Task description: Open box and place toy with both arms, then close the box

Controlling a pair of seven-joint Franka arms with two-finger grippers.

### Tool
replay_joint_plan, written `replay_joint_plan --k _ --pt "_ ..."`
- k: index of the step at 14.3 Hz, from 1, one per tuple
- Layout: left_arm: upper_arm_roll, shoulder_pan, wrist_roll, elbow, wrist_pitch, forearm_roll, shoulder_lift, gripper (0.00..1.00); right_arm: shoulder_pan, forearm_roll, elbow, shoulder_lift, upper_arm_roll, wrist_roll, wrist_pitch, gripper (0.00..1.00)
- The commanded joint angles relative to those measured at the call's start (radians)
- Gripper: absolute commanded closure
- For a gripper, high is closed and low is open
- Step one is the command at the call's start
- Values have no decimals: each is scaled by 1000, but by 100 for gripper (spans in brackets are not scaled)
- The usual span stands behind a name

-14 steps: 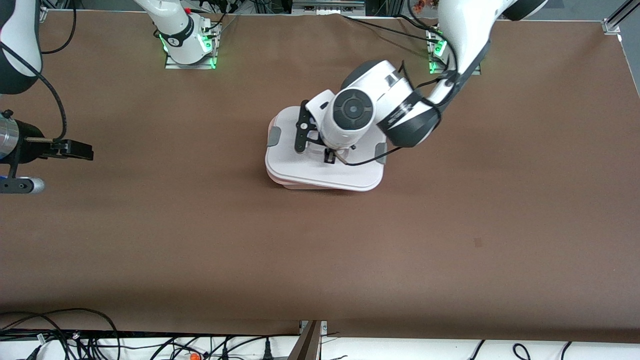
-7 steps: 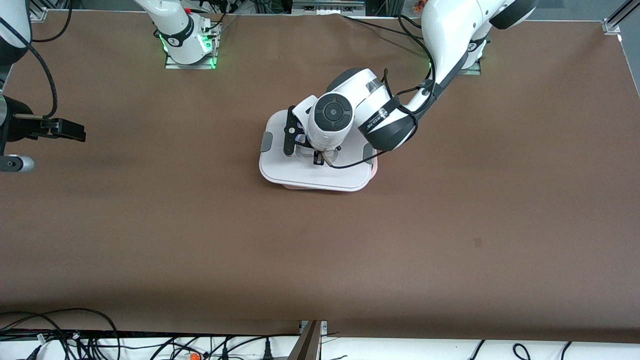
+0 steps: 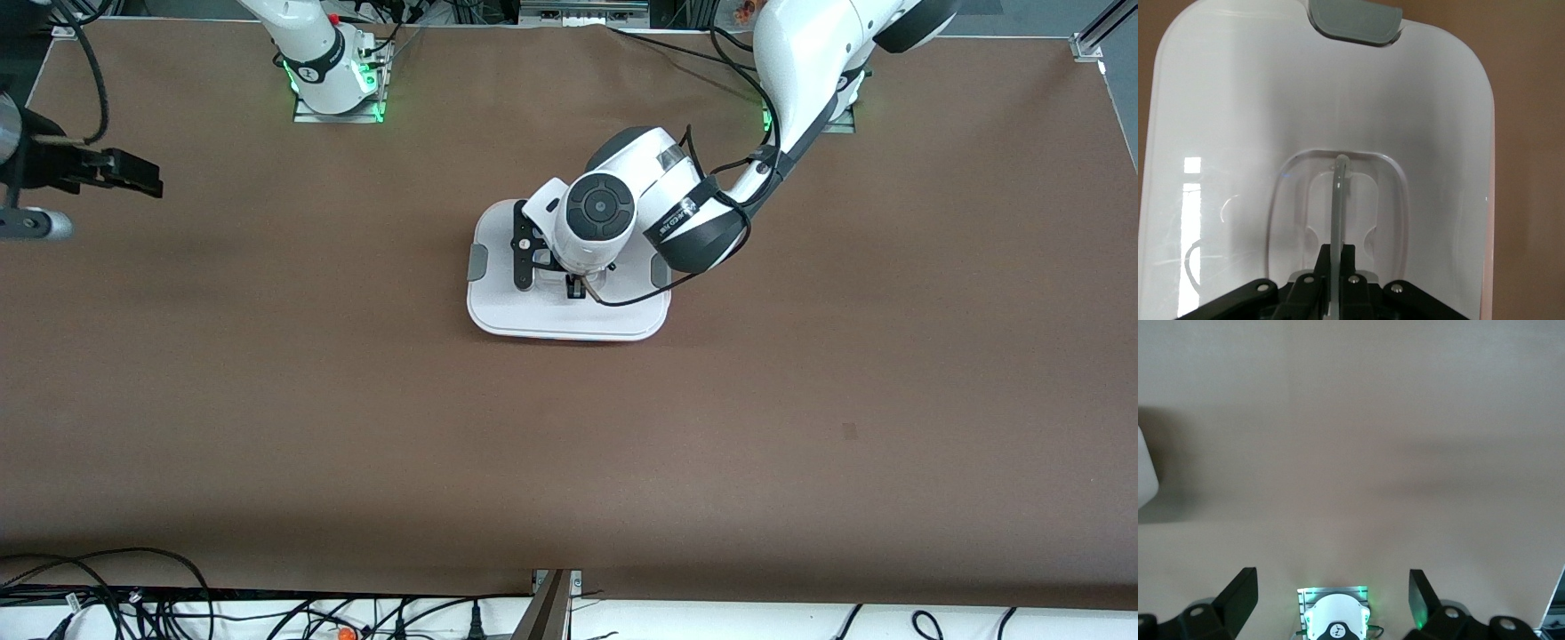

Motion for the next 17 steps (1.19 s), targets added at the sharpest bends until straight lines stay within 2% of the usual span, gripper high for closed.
replay_joint_plan --k 1,3,10,17 --pt "-2 4 -38 -30 -15 4 -13 100 6 29 -36 -44 -56 -13 16 0" --pt "-2 4 -35 -33 -17 4 -11 100 6 40 -35 -34 -83 -42 13 0" --pt "-4 4 -41 -41 -76 4 -17 100 9 40 -12 -7 -79 -48 16 0" --pt "-7 -7 -41 -39 -76 4 -17 100 8 57 -12 -6 -80 -45 16 0"
